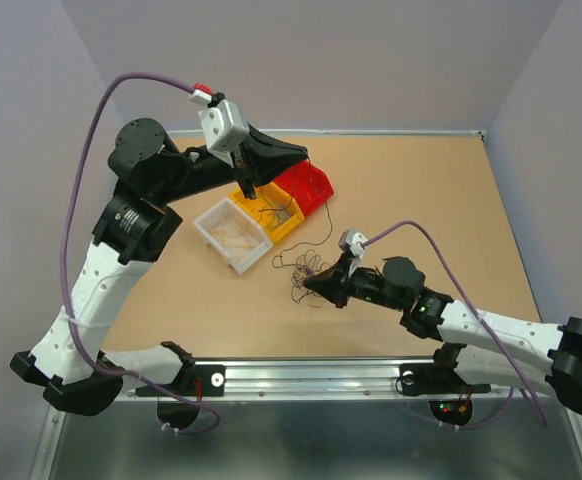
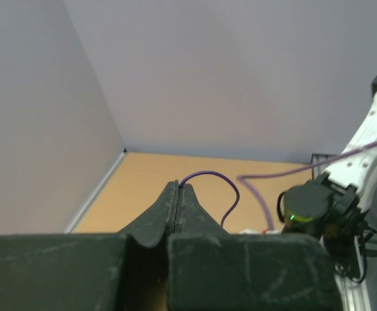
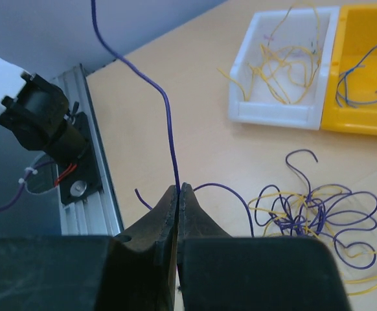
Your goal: Untangle the cables
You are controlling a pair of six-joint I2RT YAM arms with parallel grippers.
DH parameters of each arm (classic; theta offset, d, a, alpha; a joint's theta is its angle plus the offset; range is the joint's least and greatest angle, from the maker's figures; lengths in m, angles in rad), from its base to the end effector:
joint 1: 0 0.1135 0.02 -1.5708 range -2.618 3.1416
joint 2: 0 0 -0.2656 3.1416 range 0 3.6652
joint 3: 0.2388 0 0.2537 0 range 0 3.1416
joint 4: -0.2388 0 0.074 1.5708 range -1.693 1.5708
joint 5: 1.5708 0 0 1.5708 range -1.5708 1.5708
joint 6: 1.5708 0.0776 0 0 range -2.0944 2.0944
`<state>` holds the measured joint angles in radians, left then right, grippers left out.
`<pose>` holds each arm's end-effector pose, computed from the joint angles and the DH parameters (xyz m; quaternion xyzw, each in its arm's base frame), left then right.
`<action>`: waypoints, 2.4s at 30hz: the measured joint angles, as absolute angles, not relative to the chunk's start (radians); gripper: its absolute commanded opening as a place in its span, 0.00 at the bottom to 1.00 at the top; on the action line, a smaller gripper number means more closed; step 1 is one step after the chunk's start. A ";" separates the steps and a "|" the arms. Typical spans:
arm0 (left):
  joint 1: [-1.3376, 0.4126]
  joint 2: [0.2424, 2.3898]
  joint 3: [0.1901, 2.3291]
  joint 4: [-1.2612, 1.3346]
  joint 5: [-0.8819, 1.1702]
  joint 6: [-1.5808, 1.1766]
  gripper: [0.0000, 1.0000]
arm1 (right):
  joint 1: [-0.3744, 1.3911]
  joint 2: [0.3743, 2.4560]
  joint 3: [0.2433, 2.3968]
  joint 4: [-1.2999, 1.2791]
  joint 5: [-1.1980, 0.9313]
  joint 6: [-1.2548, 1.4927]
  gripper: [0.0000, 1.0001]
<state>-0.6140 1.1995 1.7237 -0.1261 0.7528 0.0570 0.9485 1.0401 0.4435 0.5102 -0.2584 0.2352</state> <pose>0.1553 -0.1744 0.5870 0.4585 0.3851 -0.4085 0.6889 0.1422 0.2323 0.2409 -0.3368 0.6544 0.4527 0.5033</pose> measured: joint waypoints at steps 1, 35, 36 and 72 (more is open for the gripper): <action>-0.614 1.196 1.678 -0.117 0.744 0.073 0.00 | 0.949 1.014 0.443 0.509 -0.258 0.235 0.00; -0.616 1.443 1.074 0.161 1.167 0.313 0.73 | 0.949 0.778 0.389 0.382 0.228 0.278 0.01; -0.619 1.439 1.071 0.161 1.166 0.318 0.74 | 0.949 0.778 0.389 0.382 0.228 0.278 0.01; -0.694 1.185 1.113 0.130 1.067 0.276 0.00 | 0.949 1.213 0.450 0.476 0.151 0.283 0.34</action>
<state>-0.6945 1.1854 1.1126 0.1299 1.0672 0.2756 0.9485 1.2129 0.4500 0.4755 0.1509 0.2829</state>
